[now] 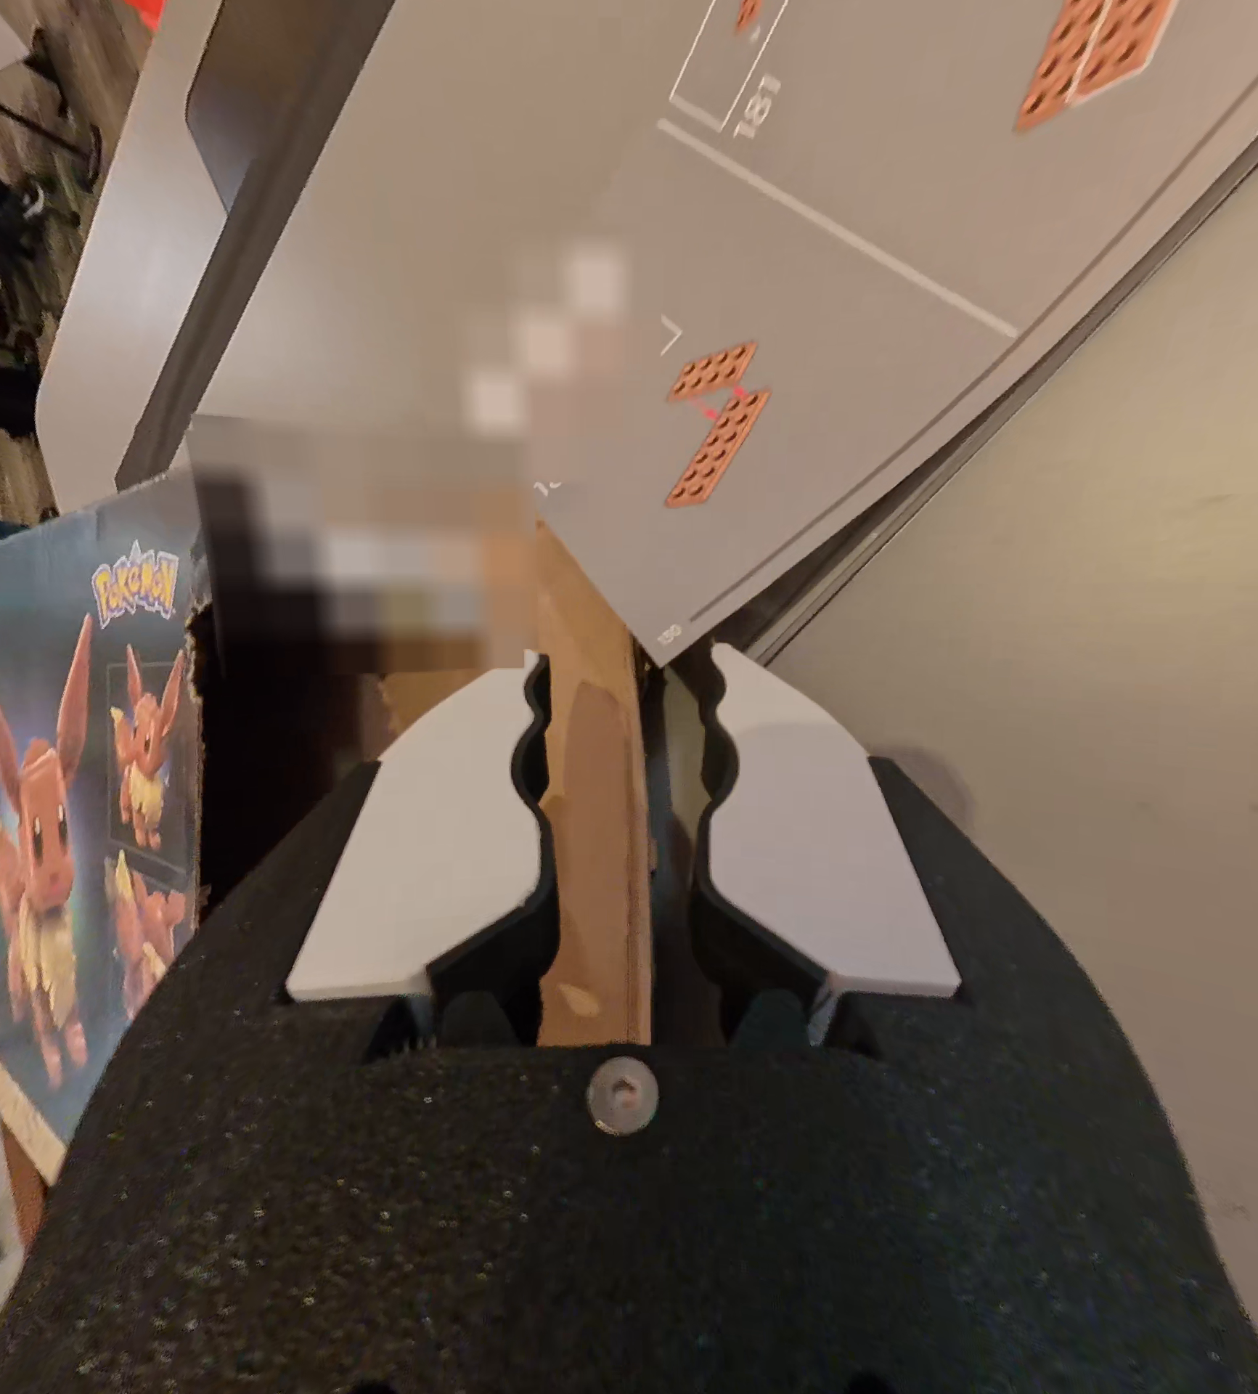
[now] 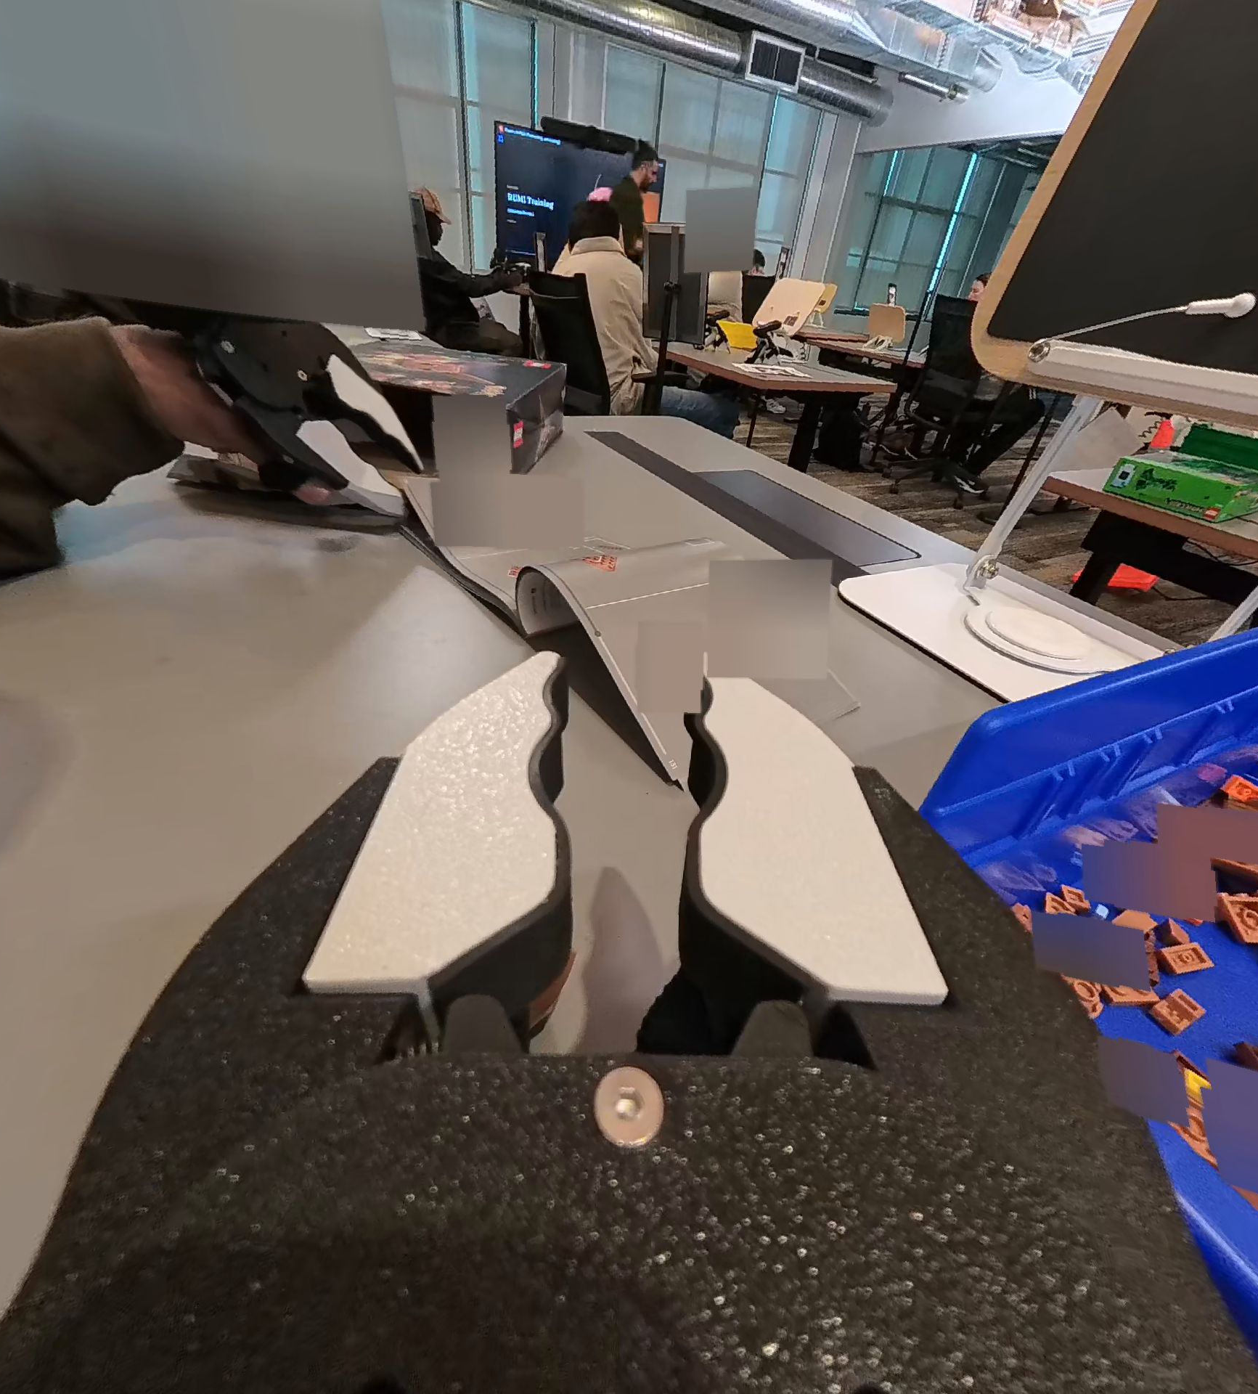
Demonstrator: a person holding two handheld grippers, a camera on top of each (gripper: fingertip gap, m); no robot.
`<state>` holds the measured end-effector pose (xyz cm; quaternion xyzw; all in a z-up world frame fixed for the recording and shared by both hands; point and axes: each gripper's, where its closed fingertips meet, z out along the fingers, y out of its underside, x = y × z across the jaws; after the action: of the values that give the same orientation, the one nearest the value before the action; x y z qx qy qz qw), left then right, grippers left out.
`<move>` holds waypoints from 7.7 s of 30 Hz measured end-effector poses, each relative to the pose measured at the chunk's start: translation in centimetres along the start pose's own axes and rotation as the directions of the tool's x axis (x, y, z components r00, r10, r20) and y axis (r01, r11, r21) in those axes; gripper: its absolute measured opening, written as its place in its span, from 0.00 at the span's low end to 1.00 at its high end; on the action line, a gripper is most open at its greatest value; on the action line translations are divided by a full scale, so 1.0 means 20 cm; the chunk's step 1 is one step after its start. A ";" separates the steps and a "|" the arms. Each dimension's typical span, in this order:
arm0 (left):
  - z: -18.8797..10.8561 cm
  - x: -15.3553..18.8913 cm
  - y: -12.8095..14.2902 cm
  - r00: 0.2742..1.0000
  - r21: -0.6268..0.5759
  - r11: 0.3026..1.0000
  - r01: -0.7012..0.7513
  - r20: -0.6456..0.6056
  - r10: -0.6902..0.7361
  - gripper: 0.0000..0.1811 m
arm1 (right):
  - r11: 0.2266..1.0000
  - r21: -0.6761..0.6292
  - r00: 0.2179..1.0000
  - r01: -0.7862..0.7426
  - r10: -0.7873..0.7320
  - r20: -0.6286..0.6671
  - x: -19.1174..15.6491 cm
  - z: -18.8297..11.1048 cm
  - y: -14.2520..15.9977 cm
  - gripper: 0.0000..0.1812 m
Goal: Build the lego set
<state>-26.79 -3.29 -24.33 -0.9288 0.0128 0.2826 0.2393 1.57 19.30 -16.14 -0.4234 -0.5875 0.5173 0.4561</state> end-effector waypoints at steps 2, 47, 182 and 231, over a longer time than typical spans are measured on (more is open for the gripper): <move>0.00 -0.01 0.04 1.000 -0.039 0.999 0.007 0.012 -0.007 0.19 | 1.000 0.000 1.000 -0.001 0.001 0.001 0.00 0.00 0.00 0.16; -0.04 -0.05 0.12 0.994 -0.117 0.988 0.104 0.025 -0.102 0.01 | 1.000 -0.003 1.000 -0.001 0.001 0.006 0.00 0.00 0.00 0.16; -0.60 1.10 -1.21 0.795 0.917 0.305 0.257 -0.380 0.473 0.06 | 0.980 -0.156 0.992 -0.126 0.125 -0.016 -0.29 0.01 0.07 0.11; -0.53 1.13 -1.21 0.803 0.919 0.355 0.172 -0.339 0.490 0.00 | 0.392 -0.839 0.924 0.378 -0.105 0.367 1.19 0.07 0.53 0.12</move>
<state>1.52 15.94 -18.06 -0.6621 0.3346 -0.0403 0.6694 -4.90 43.25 -24.44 -0.4389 -0.8799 0.1014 0.1512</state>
